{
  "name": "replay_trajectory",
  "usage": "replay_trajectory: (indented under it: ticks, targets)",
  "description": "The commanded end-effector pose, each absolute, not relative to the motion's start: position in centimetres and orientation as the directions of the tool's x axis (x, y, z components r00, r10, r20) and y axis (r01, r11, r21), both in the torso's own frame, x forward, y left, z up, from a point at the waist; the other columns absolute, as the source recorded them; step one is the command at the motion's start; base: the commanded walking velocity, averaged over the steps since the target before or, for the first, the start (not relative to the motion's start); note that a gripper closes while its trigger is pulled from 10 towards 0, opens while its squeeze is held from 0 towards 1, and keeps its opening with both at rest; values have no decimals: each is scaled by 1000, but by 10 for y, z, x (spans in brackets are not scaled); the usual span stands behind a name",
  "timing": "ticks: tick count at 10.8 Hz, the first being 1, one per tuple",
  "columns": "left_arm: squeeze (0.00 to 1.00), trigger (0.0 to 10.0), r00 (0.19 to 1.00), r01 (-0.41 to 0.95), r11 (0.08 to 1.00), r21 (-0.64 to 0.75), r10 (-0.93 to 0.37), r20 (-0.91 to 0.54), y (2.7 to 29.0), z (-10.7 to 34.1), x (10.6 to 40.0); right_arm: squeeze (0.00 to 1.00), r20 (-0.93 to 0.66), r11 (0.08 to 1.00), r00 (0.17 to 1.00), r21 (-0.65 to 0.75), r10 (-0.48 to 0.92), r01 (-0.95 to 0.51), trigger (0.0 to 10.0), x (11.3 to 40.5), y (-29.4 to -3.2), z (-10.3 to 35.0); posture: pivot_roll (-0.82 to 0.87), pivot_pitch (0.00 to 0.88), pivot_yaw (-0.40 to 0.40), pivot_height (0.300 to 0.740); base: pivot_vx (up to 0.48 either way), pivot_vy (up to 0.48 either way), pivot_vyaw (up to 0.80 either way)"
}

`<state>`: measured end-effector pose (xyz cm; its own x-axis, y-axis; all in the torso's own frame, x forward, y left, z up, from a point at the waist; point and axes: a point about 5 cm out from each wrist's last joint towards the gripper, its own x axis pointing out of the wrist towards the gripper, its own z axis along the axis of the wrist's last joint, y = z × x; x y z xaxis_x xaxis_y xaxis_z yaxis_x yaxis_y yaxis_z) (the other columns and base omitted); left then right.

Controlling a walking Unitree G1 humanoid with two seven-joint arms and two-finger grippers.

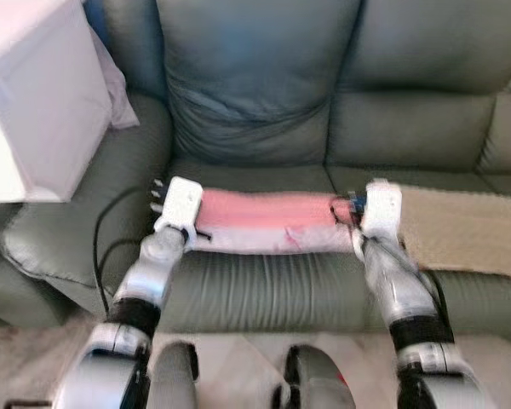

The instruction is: Move the pillow to the sofa

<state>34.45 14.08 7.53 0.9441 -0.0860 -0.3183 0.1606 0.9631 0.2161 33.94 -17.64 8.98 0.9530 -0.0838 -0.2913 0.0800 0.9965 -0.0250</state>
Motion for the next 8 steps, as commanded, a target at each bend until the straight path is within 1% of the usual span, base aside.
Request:
replay_trajectory:
  ticks: [1,2,3,4,5,6,7,8]
  targets:
    - [0,10000,943,122,967,225,-43,-329,149,73,346,0,-269,995,958,-46,-96,87,10000,345,-179,95,-55,158,-105,656,0,0,0]
    - [0,10000,937,100,965,242,-10,-349,148,67,349,0,-272,998,961,-45,-57,46,10000,354,-164,95,-62,172,-116,656,0,0,0]
    - [0,10000,933,99,960,263,2,-361,148,63,348,0,-278,998,960,-44,-44,33,10000,356,-158,94,-68,181,-118,656,0,0,0]
    - [0,10000,929,85,947,309,36,-368,149,56,346,0,-293,999,955,-29,-35,27,10000,361,-146,92,-81,186,-126,656,0,0,0]
    - [0,10000,930,56,945,323,68,-362,152,53,346,0,-299,1000,954,-5,-19,18,10000,366,-130,93,-90,194,-129,656,0,0,0]
    - [0,10000,938,42,952,304,67,-340,146,56,348,0,-302,1000,953,17,21,-17,10000,364,-111,92,-95,196,-136,656,0,0,0]
    - [0,10000,968,-4,959,284,75,-239,140,73,357,0,-304,998,951,24,56,-51,10000,361,-98,89,-101,197,-140,656,0,0,0]
    - [0,10000,977,-36,971,236,84,-196,138,80,360,0,-303,998,951,26,69,-64,10000,360,-95,88,-104,196,-141,656,0,0,0]
